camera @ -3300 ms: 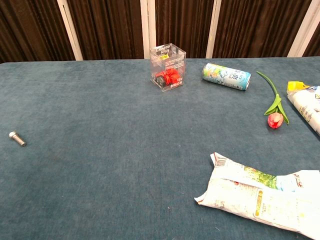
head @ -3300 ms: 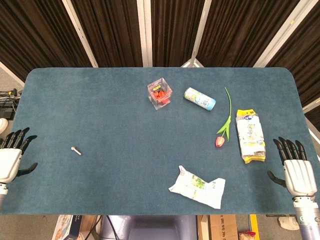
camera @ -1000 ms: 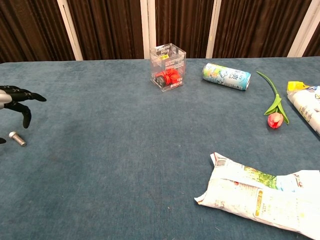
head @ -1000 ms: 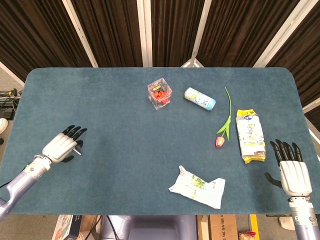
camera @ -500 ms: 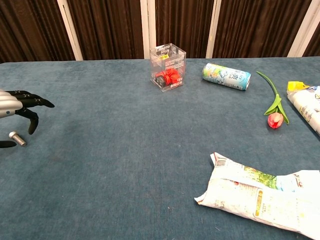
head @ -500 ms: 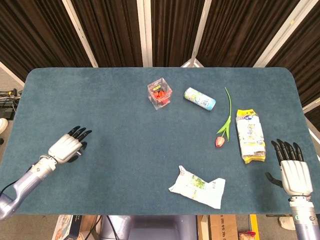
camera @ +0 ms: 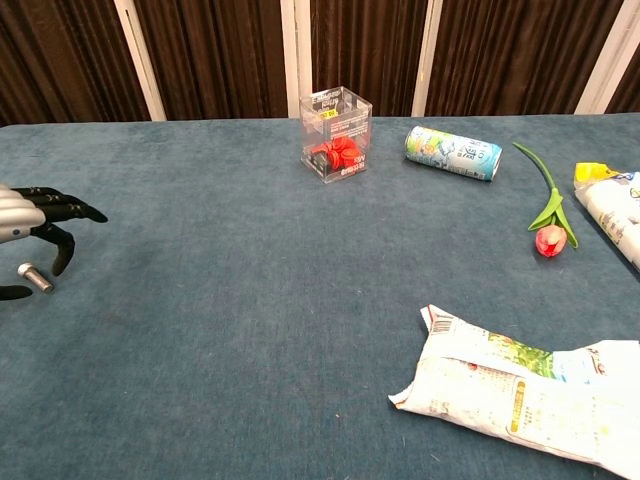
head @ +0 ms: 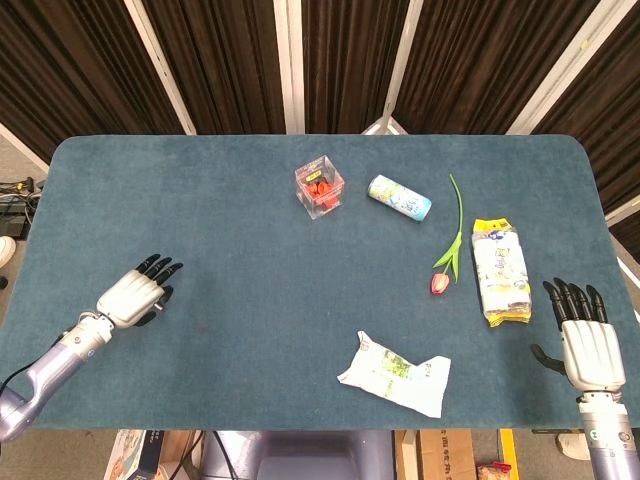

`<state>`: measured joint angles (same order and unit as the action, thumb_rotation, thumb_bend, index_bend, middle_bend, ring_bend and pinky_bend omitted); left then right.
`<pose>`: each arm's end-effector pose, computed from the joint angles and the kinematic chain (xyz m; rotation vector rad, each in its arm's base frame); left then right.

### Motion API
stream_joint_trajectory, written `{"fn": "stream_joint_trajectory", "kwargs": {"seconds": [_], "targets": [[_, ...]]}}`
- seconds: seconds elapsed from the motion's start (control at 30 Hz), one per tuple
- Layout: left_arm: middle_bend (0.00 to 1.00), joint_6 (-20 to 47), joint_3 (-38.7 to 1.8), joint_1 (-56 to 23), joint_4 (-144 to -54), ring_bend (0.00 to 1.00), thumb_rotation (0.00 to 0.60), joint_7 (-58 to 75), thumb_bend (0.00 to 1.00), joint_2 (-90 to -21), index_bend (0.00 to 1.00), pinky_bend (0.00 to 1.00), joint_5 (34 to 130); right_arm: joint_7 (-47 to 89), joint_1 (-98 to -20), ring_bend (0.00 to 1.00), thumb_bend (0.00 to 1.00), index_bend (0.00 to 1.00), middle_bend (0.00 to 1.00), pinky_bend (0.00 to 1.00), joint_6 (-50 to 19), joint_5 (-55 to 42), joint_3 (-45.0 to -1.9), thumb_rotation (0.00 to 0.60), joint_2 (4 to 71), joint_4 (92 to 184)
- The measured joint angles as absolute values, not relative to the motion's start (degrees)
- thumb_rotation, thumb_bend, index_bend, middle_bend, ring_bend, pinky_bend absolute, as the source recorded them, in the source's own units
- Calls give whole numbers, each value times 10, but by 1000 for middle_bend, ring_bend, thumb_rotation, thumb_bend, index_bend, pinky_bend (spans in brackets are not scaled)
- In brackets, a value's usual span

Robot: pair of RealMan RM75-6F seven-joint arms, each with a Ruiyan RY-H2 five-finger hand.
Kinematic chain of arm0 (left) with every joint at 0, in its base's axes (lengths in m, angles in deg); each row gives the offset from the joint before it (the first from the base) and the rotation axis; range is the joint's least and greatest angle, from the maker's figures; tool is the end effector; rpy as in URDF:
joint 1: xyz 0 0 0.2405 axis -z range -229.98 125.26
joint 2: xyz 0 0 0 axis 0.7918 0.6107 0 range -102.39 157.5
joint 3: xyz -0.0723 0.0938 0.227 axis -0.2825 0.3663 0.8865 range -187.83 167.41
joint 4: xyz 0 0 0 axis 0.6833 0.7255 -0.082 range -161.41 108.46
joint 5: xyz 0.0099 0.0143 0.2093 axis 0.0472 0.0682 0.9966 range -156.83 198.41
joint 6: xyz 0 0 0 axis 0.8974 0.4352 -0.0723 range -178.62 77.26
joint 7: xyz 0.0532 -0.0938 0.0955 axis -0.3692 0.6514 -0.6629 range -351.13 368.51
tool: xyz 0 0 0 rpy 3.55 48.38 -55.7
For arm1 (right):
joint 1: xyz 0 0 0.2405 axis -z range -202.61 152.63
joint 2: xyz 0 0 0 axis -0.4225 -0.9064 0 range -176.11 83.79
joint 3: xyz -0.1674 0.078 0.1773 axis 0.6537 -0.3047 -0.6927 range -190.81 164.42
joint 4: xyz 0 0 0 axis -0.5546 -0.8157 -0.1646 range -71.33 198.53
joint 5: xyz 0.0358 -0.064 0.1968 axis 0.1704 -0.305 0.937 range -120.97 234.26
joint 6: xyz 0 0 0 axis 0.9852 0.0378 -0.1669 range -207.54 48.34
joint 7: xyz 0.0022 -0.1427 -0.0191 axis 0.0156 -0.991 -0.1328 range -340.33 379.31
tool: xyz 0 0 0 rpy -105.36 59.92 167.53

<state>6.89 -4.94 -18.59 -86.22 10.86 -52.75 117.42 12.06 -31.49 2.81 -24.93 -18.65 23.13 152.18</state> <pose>-0.3018 0.3182 0.0445 -2.1345 -0.5672 -0.5780 -0.3194 -0.1997 0.1402 1.3668 -0.8489 0.8123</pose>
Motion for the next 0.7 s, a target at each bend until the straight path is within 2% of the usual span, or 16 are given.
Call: {"fn": "stream_joint_trajectory", "kwargs": {"seconds": [0.7], "targets": [[67, 67, -41, -182, -845, 21, 600, 87, 453, -542, 548, 51, 1171, 125, -314, 95, 192, 111, 103, 32, 29, -246, -188, 600, 233, 1520]]}}
